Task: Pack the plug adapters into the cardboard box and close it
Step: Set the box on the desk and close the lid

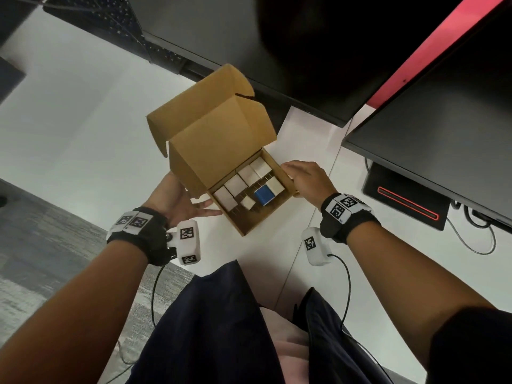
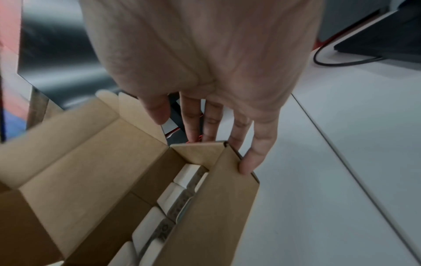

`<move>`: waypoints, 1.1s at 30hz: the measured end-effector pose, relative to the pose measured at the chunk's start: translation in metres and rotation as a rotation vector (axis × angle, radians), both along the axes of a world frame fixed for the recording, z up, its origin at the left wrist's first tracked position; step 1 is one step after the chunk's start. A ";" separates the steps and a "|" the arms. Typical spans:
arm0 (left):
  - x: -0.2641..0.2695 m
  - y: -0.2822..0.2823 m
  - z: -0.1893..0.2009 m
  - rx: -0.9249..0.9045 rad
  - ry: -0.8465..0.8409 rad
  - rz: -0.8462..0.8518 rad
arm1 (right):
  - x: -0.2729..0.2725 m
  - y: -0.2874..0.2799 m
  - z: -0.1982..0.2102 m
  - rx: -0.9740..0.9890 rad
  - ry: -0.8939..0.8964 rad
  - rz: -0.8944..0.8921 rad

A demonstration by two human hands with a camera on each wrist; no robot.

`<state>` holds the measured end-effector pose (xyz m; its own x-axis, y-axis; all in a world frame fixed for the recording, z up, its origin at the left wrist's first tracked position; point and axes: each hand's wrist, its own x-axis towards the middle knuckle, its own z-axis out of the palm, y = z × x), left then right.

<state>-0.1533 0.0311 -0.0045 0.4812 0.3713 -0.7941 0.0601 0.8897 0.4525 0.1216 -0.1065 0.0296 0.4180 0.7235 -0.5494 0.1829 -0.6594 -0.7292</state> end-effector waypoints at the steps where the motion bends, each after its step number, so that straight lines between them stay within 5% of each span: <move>1: 0.002 0.004 0.004 0.038 0.020 -0.037 | 0.000 0.003 0.002 -0.032 0.057 -0.037; 9: 0.034 0.022 0.030 0.424 0.231 -0.149 | 0.011 0.000 0.009 -0.130 0.553 -0.290; 14: 0.040 0.027 0.028 0.570 0.513 -0.268 | -0.007 0.005 0.016 -0.093 0.394 -0.280; 19: 0.047 0.048 0.050 0.333 0.455 -0.219 | -0.003 0.011 0.022 -0.190 0.272 -0.297; 33: 0.047 0.061 0.053 0.318 0.363 -0.321 | -0.002 0.007 0.020 -0.298 0.269 -0.309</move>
<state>-0.1063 0.0917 0.0480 0.3272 0.4994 -0.8022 0.5056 0.6247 0.5951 0.1198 -0.0996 0.0494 0.4030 0.3840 -0.8307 -0.2223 -0.8394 -0.4959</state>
